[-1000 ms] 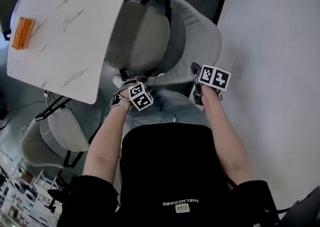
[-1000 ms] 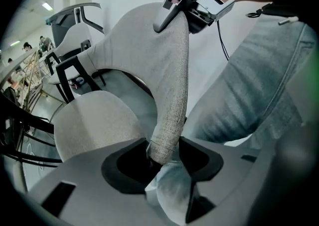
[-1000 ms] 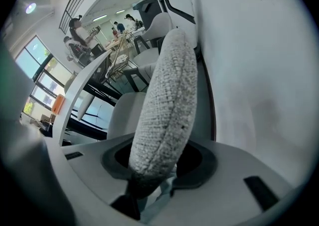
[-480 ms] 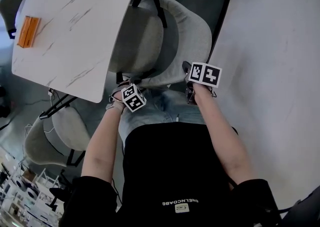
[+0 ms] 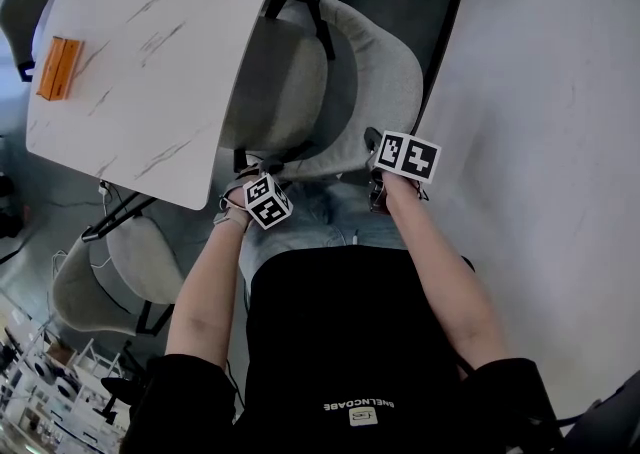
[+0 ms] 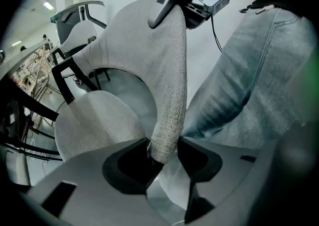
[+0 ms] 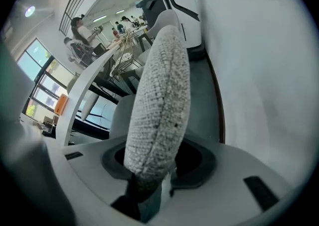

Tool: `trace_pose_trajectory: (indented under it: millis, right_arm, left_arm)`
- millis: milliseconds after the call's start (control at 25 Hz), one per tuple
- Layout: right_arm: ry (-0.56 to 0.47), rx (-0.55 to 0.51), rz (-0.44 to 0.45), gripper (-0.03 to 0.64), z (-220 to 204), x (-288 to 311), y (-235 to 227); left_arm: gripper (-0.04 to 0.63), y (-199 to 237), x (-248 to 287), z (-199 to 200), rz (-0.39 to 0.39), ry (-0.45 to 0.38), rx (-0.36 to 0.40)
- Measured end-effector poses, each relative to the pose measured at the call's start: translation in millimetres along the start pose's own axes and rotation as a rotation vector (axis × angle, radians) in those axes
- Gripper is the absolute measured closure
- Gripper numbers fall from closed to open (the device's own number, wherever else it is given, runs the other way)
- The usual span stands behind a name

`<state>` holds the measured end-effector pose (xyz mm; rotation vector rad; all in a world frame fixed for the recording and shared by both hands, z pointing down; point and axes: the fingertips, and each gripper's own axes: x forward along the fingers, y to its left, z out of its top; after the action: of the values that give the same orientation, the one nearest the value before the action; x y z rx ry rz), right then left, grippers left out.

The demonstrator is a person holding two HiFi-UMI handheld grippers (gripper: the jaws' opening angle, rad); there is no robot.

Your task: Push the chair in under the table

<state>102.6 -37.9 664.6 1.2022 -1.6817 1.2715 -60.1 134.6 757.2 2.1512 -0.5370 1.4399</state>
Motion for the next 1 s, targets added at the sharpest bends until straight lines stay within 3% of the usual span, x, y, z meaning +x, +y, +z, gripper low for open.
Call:
trace_pose_trajectory:
  millis: [240, 400, 640, 880, 1000]
  right_arm:
    - [-0.007, 0.003, -0.003, 0.446, 2.4, 2.8, -2.9]
    - [-0.023, 0.011, 0.050, 0.442, 2.1, 3.5, -2.0]
    - [-0.062, -0.033, 0.046, 0.356, 7.7, -0.1, -5.0]
    - [-0.100, -0.057, 0.038, 0.351, 21.4, -23.4, -1.5]
    - [-0.153, -0.106, 0.014, 0.351, 37.8, -45.3, -1.2]
  left_arm:
    - [0.403, 0.5, 2.0, 1.7, -0.022, 0.016, -0.028]
    - [0.394, 0.9, 2.9, 2.6, -0.028, 0.031, -0.060]
    - [0.387, 1.4, -7.8, 7.7, -0.037, 0.025, -0.109]
    - [0.387, 19.2, -43.7, 40.8, -0.038, -0.161, -0.321]
    - [0.390, 34.0, -68.0, 73.2, -0.019, -0.285, -0.375]
